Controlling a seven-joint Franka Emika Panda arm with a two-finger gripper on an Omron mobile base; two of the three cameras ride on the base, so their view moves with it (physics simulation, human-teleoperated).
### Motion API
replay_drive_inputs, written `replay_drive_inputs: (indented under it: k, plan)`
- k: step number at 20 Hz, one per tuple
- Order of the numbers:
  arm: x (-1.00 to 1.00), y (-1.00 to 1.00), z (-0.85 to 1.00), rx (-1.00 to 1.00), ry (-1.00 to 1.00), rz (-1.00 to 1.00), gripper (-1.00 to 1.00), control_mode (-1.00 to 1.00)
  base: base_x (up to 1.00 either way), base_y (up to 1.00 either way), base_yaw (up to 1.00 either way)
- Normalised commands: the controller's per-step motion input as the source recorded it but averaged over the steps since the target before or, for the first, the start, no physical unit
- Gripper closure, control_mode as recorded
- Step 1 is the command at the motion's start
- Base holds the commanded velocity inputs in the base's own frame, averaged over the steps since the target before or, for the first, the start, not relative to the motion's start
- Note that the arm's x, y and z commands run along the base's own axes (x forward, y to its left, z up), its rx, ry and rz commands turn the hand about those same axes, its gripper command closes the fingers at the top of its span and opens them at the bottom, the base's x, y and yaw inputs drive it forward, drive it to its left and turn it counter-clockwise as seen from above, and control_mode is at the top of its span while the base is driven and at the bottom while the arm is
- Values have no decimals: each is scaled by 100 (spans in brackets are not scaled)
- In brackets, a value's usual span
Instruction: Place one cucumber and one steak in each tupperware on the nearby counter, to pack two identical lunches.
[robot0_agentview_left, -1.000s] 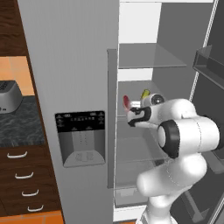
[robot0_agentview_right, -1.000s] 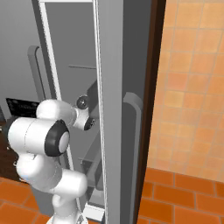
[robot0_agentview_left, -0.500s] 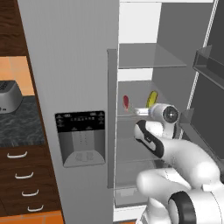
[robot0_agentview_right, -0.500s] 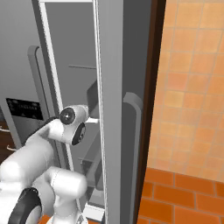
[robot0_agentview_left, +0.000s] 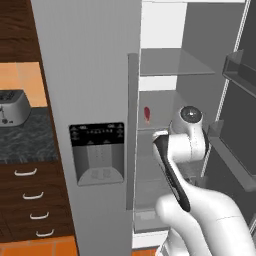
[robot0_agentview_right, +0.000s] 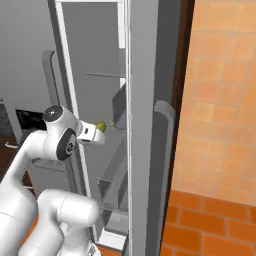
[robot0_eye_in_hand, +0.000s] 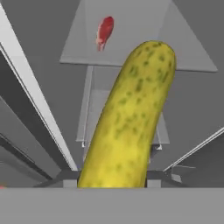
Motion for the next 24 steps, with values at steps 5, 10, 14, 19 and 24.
replay_drive_inputs:
  k: [5,10,14,19,24]
  plan:
    - [0,0,0,0,0,0,100,100,-71,100,10]
    - [0,0,0,0,0,0,100,100,-9,100,17]
    - [0,0,0,0,0,0,100,100,15,100,22]
    - [0,0,0,0,0,0,100,100,61,100,16]
    - [0,0,0,0,0,0,100,100,100,100,10]
